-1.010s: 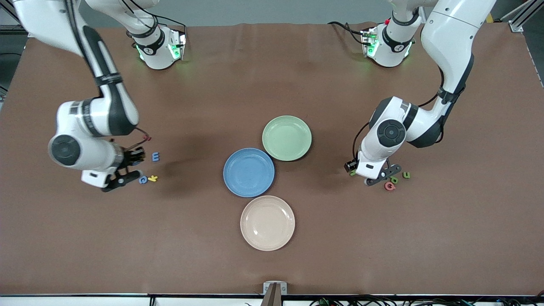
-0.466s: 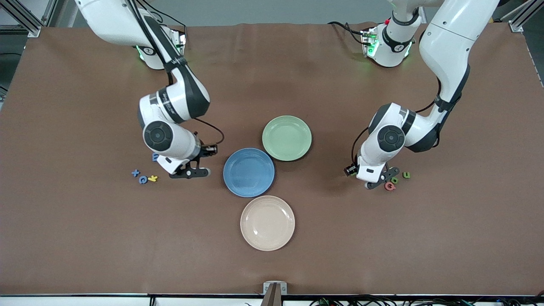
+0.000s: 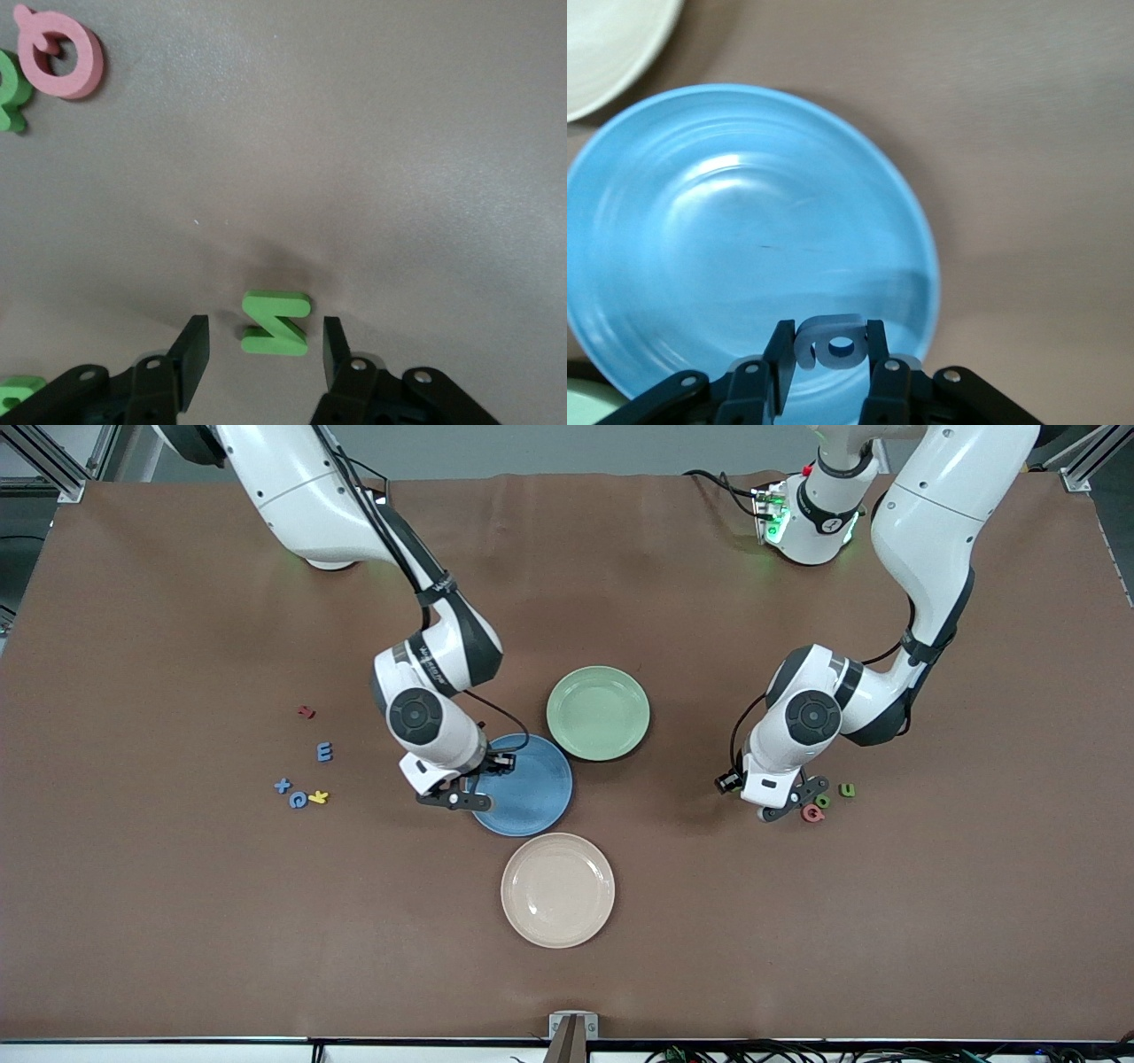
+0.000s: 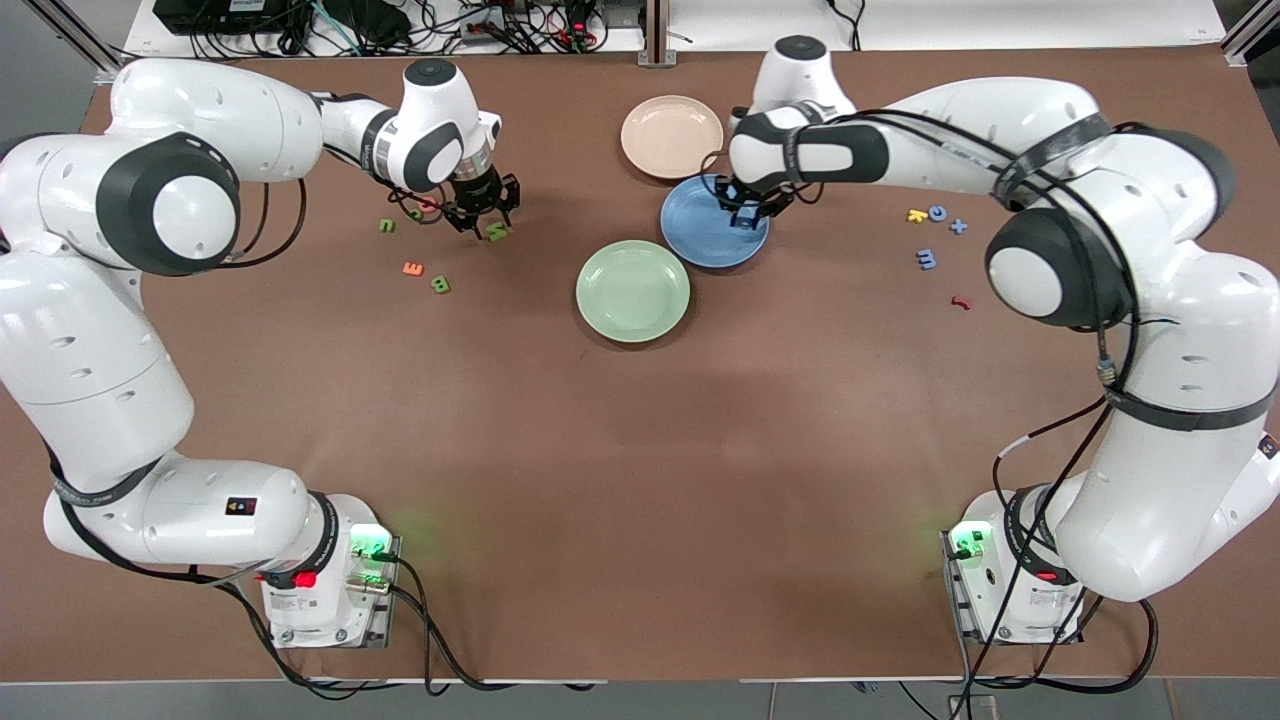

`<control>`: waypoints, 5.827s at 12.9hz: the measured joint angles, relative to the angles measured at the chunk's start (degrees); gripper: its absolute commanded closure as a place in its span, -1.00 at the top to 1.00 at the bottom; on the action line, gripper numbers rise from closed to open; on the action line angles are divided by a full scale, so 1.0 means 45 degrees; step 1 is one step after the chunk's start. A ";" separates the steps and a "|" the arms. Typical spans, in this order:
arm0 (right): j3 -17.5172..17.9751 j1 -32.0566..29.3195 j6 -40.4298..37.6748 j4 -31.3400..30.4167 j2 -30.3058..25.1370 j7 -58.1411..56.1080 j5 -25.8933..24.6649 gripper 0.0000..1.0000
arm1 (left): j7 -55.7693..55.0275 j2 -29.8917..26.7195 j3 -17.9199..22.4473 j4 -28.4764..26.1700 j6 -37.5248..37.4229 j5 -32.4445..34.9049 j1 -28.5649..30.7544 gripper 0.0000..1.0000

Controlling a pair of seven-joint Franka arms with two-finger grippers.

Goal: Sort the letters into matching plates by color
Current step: 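Release the blue letter on the blue plate while the left gripper grabs Z, then drop the green Z on the green plate while the right gripper returns, then grasp the blue X with the right gripper while the left gripper grasps B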

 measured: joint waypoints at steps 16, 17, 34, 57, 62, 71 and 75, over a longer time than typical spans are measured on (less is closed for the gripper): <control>-0.0679 -0.1620 -0.5776 0.1035 -0.2211 -0.1801 -0.0548 1.00 | 0.0003 0.0132 -0.0140 0.1296 -0.0955 0.0109 -0.0014 -1.00; -0.0701 -0.2350 -0.6411 0.0985 -0.2683 -0.2791 -0.0818 1.00 | 0.0003 -0.0057 -0.0350 0.1336 -0.1147 0.0110 -0.0021 -1.00; -0.0690 -0.6909 0.0552 -0.4313 -0.3111 -1.0182 -0.2552 0.93 | -0.4986 0.0416 -0.2473 0.1146 -0.1803 0.0292 -0.3391 1.00; -0.0668 -0.7180 0.2398 -0.5216 -0.2010 -1.1892 -0.2564 -0.36 | -0.1062 -0.2681 -0.2687 -0.2204 -0.2280 0.1548 0.3503 0.62; -0.0672 -0.7261 0.2409 -0.5209 -0.2021 -1.1892 -0.2565 -0.61 | -0.2494 -0.3166 -0.2871 -0.4188 -0.0284 0.1547 0.3541 0.62; -0.0353 -0.6481 0.0368 -0.4667 -0.3030 -1.0675 -0.2565 -0.64 | -0.2720 -0.3143 -0.2842 -0.5406 0.1482 0.1783 0.4311 0.32; -0.0254 -0.4331 -0.1060 -0.3819 -0.3476 -0.6548 -0.2559 -0.66 | -0.2716 -0.3018 -0.2844 -0.5475 0.1674 0.1792 0.4406 0.28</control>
